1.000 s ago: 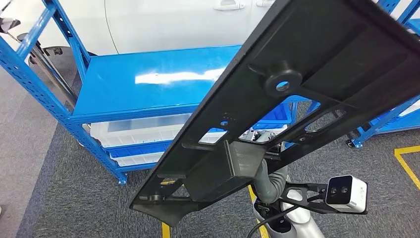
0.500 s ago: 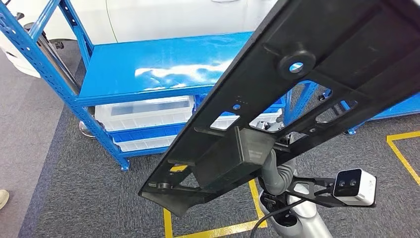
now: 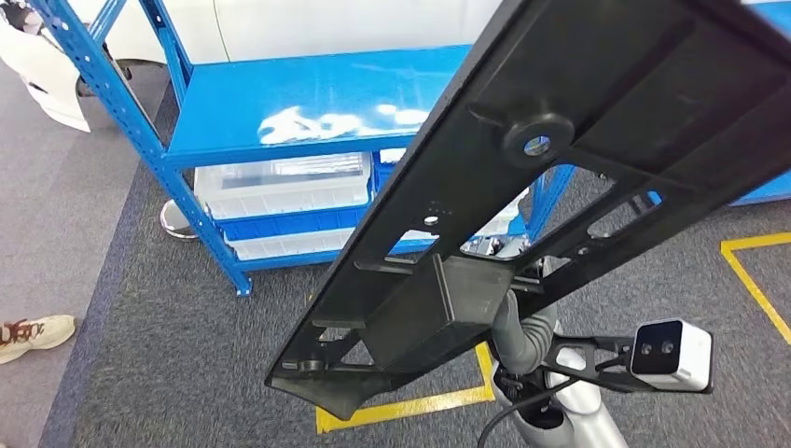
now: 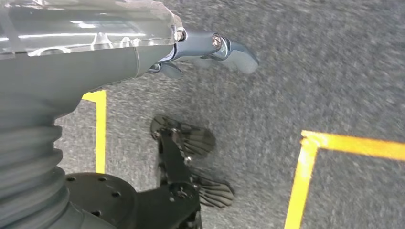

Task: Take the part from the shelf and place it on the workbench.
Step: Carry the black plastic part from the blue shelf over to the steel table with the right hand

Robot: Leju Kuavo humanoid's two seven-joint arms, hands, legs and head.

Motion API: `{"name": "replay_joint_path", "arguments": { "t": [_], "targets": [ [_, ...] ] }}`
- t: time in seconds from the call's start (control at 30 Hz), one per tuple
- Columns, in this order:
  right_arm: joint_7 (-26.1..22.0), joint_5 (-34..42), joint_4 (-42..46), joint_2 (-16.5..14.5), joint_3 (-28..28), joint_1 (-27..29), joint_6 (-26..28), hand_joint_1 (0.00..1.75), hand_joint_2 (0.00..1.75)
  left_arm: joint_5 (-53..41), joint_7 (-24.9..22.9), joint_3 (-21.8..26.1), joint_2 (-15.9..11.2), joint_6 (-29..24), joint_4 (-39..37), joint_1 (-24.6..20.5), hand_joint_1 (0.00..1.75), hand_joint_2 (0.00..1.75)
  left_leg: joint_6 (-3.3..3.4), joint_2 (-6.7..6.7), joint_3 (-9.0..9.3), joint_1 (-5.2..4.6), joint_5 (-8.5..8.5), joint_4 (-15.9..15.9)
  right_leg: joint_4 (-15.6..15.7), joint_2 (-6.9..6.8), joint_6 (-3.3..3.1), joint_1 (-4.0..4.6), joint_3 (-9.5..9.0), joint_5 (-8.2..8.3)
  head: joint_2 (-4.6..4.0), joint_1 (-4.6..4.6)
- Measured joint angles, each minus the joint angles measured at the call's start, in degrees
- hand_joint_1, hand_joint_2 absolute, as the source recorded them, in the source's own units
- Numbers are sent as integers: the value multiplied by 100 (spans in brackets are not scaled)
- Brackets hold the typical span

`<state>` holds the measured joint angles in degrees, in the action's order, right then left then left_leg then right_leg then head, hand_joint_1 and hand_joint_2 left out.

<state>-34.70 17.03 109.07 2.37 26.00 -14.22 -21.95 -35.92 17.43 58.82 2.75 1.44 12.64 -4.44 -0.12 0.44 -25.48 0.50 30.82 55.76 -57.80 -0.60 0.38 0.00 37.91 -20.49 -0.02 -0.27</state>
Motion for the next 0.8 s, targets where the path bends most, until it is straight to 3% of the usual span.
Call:
{"name": "replay_joint_path", "arguments": {
  "t": [0.07, 0.17, 0.2, 0.23, 0.27, 0.3, 0.37, 0.4, 0.43, 0.5, 0.57, 0.63, 0.7, 0.73, 0.77, 0.8],
  "targets": [
    [56, -50, 20, -1, -41, 18, -86, 175, 175, 11, -149, 50, 7, -57, 0, 15, 0, 175, 85, 53, -61, 15, -93, -17, -182, 25, 68, -26, 101, -140, 0, 0],
    [89, -199, 34, -1, -72, 36, -129, 175, 175, -16, -375, 123, 2, -160, 1, 21, 0, 175, 147, 161, -201, 9, -211, -17, -1259, 41, 153, -49, 528, -803, 0, 0],
    [85, -271, 36, 0, -76, 45, -109, 175, 175, -31, -438, 140, 1, -199, 1, 26, 0, 175, 149, 195, -241, 3, -239, -13, -1574, 40, 169, -54, 624, -941, 0, 1],
    [71, -343, 37, 1, -80, 56, -79, 175, 175, -49, -495, 152, -1, -240, 1, 31, 0, 175, 144, 229, -271, -2, -260, -9, -1700, 38, 174, -59, 619, -977, 0, 0],
    [44, -408, 37, 3, -87, 64, -43, 175, 175, -67, -546, 162, -2, -282, 1, 35, 0, 175, 138, 265, -288, -4, -273, -5, -1581, 30, 169, -62, 488, -908, 0, 0],
    [5, -454, 37, 8, -95, 68, -12, 175, 175, -84, -588, 171, -2, -316, 1, 36, 0, 175, 130, 302, -292, -6, -279, 1, -1248, -1, 151, -61, 249, -768, 0, 1],
    [-95, -494, 37, 30, -118, 59, 31, 175, 175, -121, -648, 190, -2, -352, 1, 40, 0, 175, 100, 379, -284, -23, -272, 22, -408, -200, 75, -19, -279, -538, 0, 1],
    [-154, -492, 36, 51, -139, 56, 43, 175, 175, -138, -669, 201, -6, -358, 1, 42, 0, 175, 74, 417, -284, -38, -268, 35, -132, -281, 28, 8, -428, -491, 0, 1],
    [-216, -483, 36, 80, -166, 61, 50, 175, 175, -156, -685, 209, -10, -362, 1, 44, 0, 175, 47, 460, -288, -52, -264, 43, -3, -325, -16, 36, -481, -492, 0, 1],
    [-335, -461, 36, 171, -245, 95, 49, 175, 175, -192, -694, 219, -19, -365, 1, 35, 0, 175, -11, 546, -293, -69, -254, 43, 31, -232, -91, 37, -459, -477, 0, -1],
    [-406, -449, 45, 265, -320, 120, 32, 175, 175, -231, -674, 220, -23, -371, 2, 17, 0, 175, -65, 403, -350, -56, -112, 204, 80, -126, -167, -2, -459, -436, 0, -1],
    [-431, -443, 58, 319, -358, 125, 19, 175, 175, -255, -655, 221, -25, -387, 2, 18, 0, 175, -107, 129, -615, -22, 240, 810, 107, -13, -222, -27, -445, -403, 0, -1],
    [-437, -439, 62, 357, -373, 137, 15, 175, 175, -259, -653, 222, -24, -408, 1, 33, 0, 175, -136, 25, -984, 0, 540, 1572, 93, 127, -235, -24, -410, -386, 0, -1],
    [-439, -437, 61, 378, -379, 144, 14, 175, 175, -259, -653, 222, -24, -416, 1, 38, 0, 175, -144, 13, -1088, 6, 551, 1760, 83, 203, -234, -23, -398, -379, 0, -1],
    [-439, -434, 62, 396, -384, 148, 14, 175, 175, -259, -652, 222, -25, -421, 1, 38, 0, 175, -145, 7, -1078, 13, 433, 1700, 69, 280, -228, -24, -391, -375, 0, -1],
    [-440, -429, 63, 410, -387, 150, 14, 175, 175, -259, -651, 222, -26, -423, 1, 36, 0, 175, -139, -15, -969, 20, 228, 1433, 55, 355, -218, -26, -390, -372, 0, -1]
  ]
}}
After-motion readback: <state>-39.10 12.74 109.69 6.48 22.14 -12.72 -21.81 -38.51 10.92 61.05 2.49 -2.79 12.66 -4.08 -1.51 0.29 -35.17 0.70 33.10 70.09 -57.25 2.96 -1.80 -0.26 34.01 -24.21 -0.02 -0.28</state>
